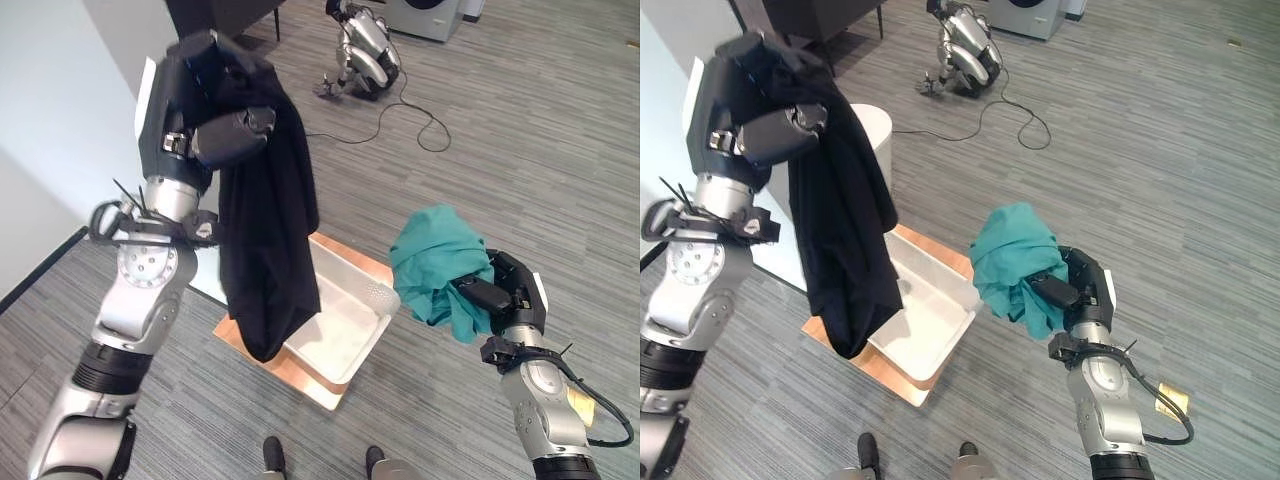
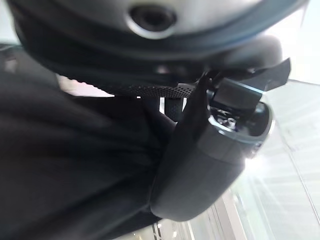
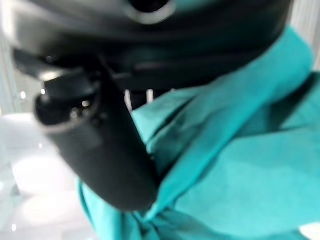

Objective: Pick up bed clothes into laundry basket.

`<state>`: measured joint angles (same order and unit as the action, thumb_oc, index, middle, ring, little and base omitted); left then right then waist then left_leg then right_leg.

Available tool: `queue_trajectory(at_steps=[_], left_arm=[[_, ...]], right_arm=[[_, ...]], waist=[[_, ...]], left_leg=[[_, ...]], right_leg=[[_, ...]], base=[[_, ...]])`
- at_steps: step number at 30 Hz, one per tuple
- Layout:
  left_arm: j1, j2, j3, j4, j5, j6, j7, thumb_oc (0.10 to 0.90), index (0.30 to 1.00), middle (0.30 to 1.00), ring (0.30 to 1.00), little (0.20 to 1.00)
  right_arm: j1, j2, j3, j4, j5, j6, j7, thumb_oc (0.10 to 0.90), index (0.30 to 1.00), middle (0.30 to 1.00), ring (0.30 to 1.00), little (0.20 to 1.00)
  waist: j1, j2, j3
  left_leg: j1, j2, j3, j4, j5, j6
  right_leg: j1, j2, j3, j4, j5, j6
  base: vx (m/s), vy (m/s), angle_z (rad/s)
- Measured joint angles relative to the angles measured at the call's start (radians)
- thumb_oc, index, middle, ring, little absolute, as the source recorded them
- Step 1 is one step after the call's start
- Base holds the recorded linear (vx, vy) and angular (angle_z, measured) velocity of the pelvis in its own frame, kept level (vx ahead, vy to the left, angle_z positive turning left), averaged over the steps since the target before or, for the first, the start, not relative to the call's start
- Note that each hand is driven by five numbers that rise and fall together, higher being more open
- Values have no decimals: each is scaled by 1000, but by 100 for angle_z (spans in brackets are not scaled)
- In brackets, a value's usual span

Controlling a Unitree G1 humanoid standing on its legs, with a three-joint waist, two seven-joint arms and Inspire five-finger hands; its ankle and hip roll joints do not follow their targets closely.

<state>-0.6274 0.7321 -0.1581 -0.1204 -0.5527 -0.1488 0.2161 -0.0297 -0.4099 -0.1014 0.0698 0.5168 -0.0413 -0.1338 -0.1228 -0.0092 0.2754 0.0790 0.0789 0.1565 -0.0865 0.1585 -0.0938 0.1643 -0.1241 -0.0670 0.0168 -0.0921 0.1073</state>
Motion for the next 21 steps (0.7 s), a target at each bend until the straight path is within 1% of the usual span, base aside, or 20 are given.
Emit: queue_trajectory(at_steps=[3,5,6,8,10,12,14,15,16,17,18,19,21], left_arm=[[-86,57,-20,0,6,-7,29,400,300,300,300,300],[-177,113,-81,2,5,-23,41,400,300,300,300,300],[-245,152,-136,9,5,-27,40,400,300,300,300,300],[-324,163,-191,24,2,-53,36,400,300,300,300,300],[-434,182,-278,61,-5,-69,31,400,300,300,300,300],[-529,192,-361,131,-7,-84,29,400,300,300,300,300],[-540,192,-382,161,-17,-86,29,400,300,300,300,300],[-552,191,-403,187,-20,-87,28,400,300,300,300,300],[-560,191,-416,198,-23,-87,28,400,300,300,300,300],[-595,191,-463,253,-28,-87,17,400,300,300,300,300],[-600,191,-469,262,-28,-87,15,400,300,300,300,300],[-608,189,-489,319,-31,-85,7,400,300,300,300,300],[-607,185,-505,391,-36,-82,2,400,300,300,300,300]], right_arm=[[-1,1,4,0,0,0,0,400,300,300,300,300],[-2,1,5,2,0,0,0,400,300,300,300,300],[-2,0,5,3,0,0,-1,400,300,300,300,300],[-1,1,6,4,0,0,-1,400,300,300,300,300],[-1,0,11,8,1,0,-1,400,300,300,300,300],[0,0,24,14,8,0,-1,400,300,300,300,300],[3,0,28,18,11,0,0,400,300,300,300,300],[3,-1,28,28,13,0,0,400,300,300,300,300],[3,-2,28,34,13,0,0,400,300,300,300,300],[13,-2,28,42,15,0,-1,400,300,300,300,300],[15,-2,28,42,16,0,-1,400,300,300,300,300],[31,-2,32,42,17,0,-1,400,300,300,300,300],[59,-2,32,42,18,0,-1,400,300,300,300,300]], waist=[[2,3,-2],[1,6,-5],[0,8,-7],[-7,18,-18],[-14,31,-28],[-28,53,-44],[-37,79,-62],[-39,87,-68],[-41,89,-70],[-44,94,-78],[-45,95,-79],[-60,99,-90],[-70,99,-94]], left_leg=[[9,-5,1,0,-4,6],[9,-4,1,-1,-7,6],[9,-4,2,-1,-8,8],[9,-7,5,-1,-9,9],[8,-6,7,-1,-10,10],[8,-5,12,-1,-15,14],[9,-4,20,-1,-18,14],[9,-3,24,-1,-18,14],[9,-2,25,-1,-18,14],[7,0,26,-1,-18,14],[7,0,26,-1,-18,14],[3,0,28,-1,-19,13],[0,3,36,-1,-22,10]], right_leg=[[19,-3,-10,-19,8,3],[23,-2,-10,-22,10,3],[21,-1,-10,-21,12,3],[21,-5,-7,-22,14,6],[16,-4,-5,-22,19,9],[16,-3,-4,-23,21,10],[10,-2,8,-23,25,11],[6,-1,14,-22,26,11],[3,-1,15,-22,26,10],[-1,1,16,-21,27,10],[-1,1,16,-21,27,10],[-7,1,18,-20,27,10],[-17,2,23,-20,30,10]], base=[[9,33,10],[23,14,2],[0,0,0],[33,21,-4],[43,27,-4],[17,18,-6],[18,25,-15],[13,25,-12],[6,24,-7],[0,0,0],[4,23,-3],[10,22,-7],[25,35,-12]])
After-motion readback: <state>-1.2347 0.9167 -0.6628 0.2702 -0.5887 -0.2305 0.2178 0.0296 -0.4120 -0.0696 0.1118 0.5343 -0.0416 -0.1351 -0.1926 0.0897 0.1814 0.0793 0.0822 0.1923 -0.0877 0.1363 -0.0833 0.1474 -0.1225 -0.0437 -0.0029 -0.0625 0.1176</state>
